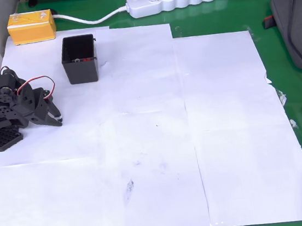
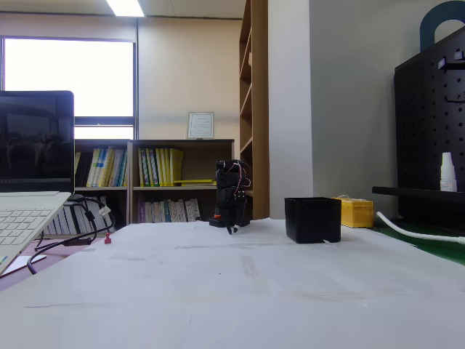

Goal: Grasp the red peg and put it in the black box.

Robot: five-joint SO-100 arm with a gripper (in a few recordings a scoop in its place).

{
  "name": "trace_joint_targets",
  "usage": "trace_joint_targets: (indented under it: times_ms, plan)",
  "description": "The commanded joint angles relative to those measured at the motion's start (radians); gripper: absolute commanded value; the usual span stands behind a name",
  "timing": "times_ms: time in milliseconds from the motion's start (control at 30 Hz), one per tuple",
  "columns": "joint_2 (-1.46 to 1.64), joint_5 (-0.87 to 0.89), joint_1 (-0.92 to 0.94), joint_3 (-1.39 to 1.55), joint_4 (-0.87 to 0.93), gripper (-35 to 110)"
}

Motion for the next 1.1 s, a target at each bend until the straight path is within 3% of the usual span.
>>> trace_joint_targets:
  times_ms: [0, 233, 500, 700, 1067]
  plan:
    - [-0.094, 0.026, 0.029, -0.080, 0.081, 0]
    - [-0.094, -0.080, 0.015, -0.080, 0.084, 5]
    - [0.060, -0.160, 0.072, -0.080, -0.017, 0]
    - [0.365, -0.189, 0.083, -0.080, -0.623, 0]
    - [1.333, -0.198, 0.083, -0.067, -1.916, 0]
